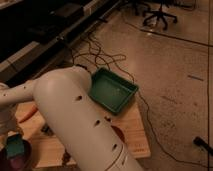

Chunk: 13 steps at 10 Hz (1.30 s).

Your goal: Place sponge in purple bowl

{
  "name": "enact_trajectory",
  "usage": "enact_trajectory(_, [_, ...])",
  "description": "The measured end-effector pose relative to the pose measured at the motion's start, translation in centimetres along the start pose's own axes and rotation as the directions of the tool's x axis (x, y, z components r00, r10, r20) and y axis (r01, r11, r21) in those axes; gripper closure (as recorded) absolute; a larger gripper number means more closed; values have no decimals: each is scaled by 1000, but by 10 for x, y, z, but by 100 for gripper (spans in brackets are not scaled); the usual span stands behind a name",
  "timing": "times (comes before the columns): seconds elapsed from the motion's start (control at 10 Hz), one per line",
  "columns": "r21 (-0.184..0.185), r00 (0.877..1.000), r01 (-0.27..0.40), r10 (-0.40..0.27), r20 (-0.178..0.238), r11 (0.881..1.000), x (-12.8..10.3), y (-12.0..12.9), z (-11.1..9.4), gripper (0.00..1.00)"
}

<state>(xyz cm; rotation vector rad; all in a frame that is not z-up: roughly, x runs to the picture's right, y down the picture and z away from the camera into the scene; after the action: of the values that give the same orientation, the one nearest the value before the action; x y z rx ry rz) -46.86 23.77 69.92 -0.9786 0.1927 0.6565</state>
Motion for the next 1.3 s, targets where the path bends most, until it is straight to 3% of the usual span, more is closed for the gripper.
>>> enact_trajectory(0.1, [-3,1000,0,0,-4,1000,0,0,1,95])
enact_trajectory(0.4, [-22,1000,9,-10,-23,1000,2,3,4,68])
enact_trajectory(0.8, [-35,996,52,-54,-66,998,4,17,14,25])
enact_trajectory(0.9, [-36,996,57,-59,-72,998,4,19,16,21])
enact_trajectory(1.3, [-37,995,61,-64,-75,997,5,20,18,20])
